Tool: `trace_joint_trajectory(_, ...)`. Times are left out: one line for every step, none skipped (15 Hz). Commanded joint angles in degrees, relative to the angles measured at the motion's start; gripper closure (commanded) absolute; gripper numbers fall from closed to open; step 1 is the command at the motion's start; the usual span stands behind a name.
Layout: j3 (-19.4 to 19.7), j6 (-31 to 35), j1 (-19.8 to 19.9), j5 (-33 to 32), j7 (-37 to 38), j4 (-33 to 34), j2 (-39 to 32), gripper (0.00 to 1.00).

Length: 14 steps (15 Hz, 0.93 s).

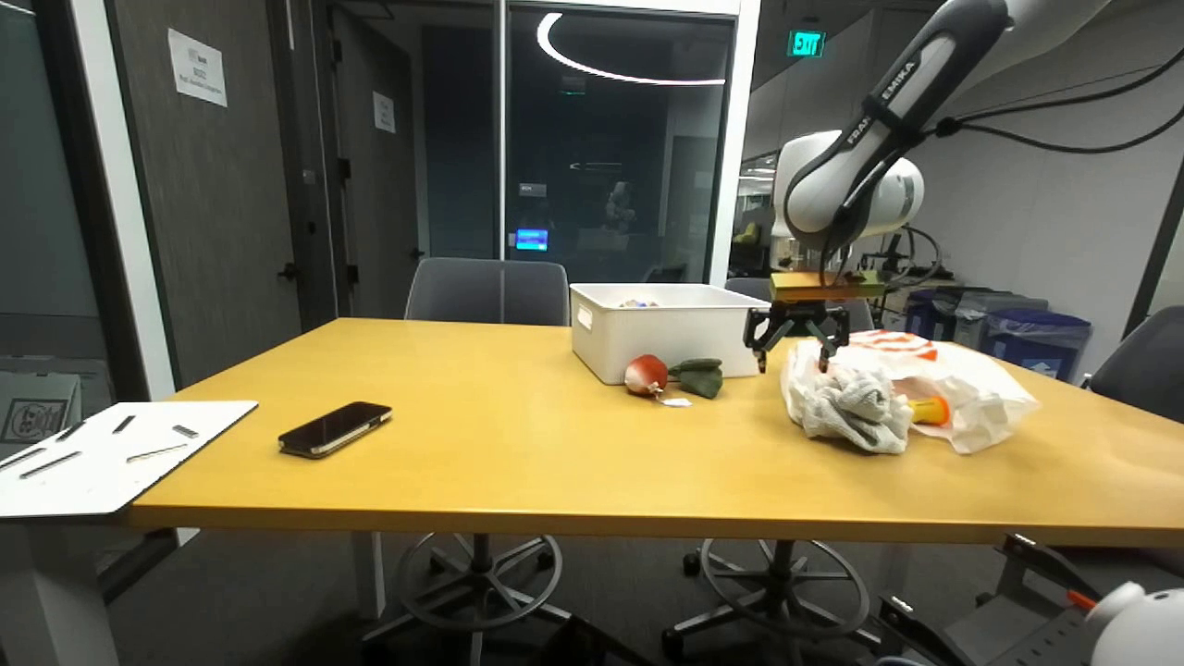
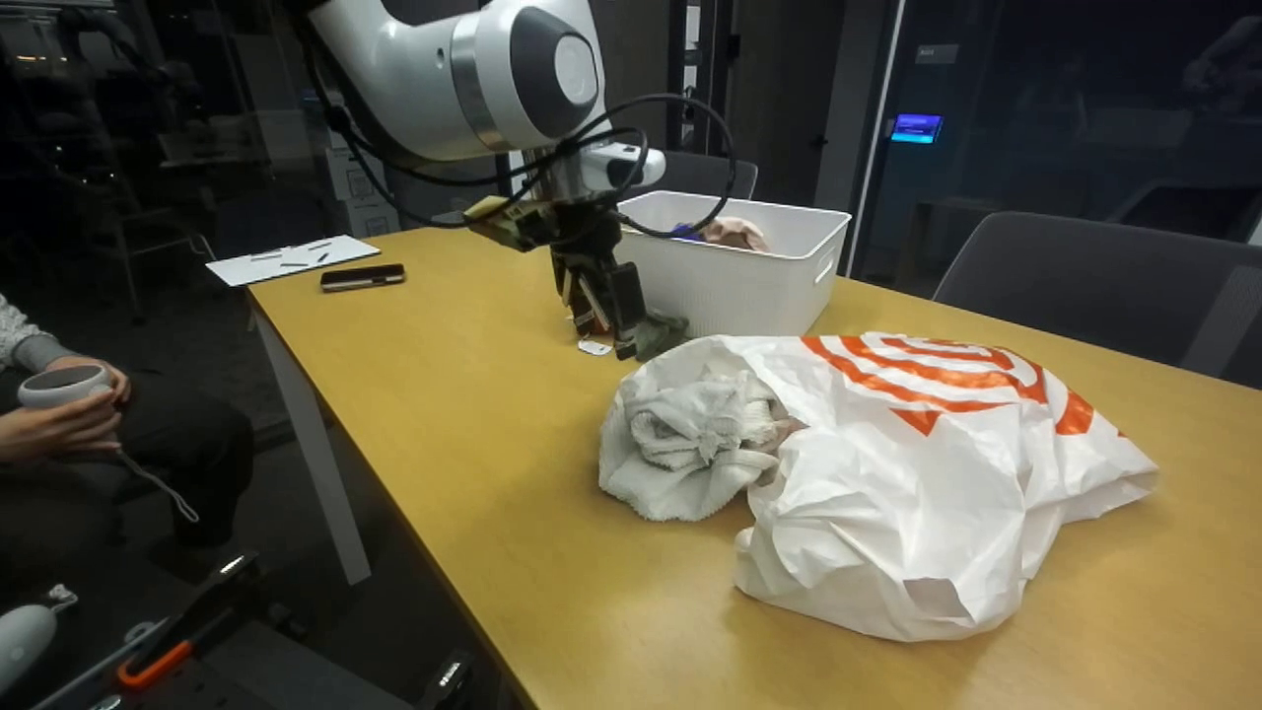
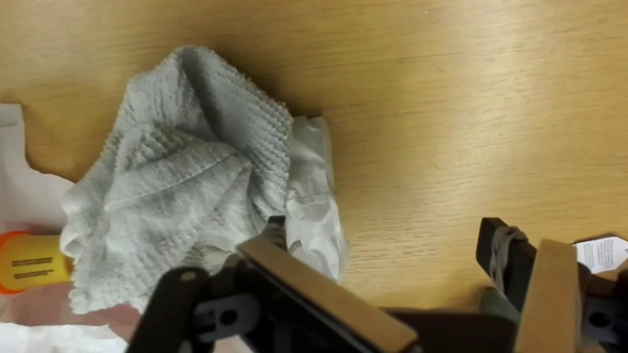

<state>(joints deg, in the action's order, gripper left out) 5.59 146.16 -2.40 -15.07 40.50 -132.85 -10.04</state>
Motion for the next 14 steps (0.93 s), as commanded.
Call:
trace_joint_trajectory(1.33,2.86,-0.24,-2.91,-0.96,4.63,-7.44,0.0)
trace_joint_trajectory(1.86,3.17,-0.5,-3.21,-1.11,5.48,-9.07,0.0)
trace_joint_trajectory(2.45,3.13,-0.91,-3.57,-1.27,6.44,-10.66,0.24)
trace_joint_trajectory(2.87,2.96,-1.22,-3.69,-1.87,7.38,-11.95,0.27)
trace_joint_trajectory(3.44,2.79,-1.72,-4.23,-2.21,8.22,-13.02,0.34)
trace_joint_trajectory(4.31,2.06,-2.53,-5.16,-2.07,9.07,-13.89,0.44)
trace_joint_trajectory(5.25,1.49,-3.53,-6.52,-1.69,9.77,-14.43,0.51)
trace_joint_trajectory(6.08,1.48,-4.4,-7.81,-1.3,10.17,-14.81,0.58)
trace_joint_trajectory(6.74,1.11,-5.24,-8.85,-1.24,10.44,-14.83,0.67)
trace_joint_trajectory(7.32,0.84,-5.94,-9.86,-1.18,10.66,-14.87,0.74)
trace_joint_trajectory(7.77,0.45,-6.6,-10.76,-1.14,10.65,-14.54,0.83)
trace_joint_trajectory(7.83,-0.25,-6.86,-11.07,-1.41,10.5,-14.06,0.9)
trace_joint_trajectory(7.61,-1.16,-6.83,-10.65,-1.87,10.4,-13.65,0.95)
trace_joint_trajectory(7.04,-1.89,-6.38,-9.31,-2.6,10.14,-13.19,0.97)
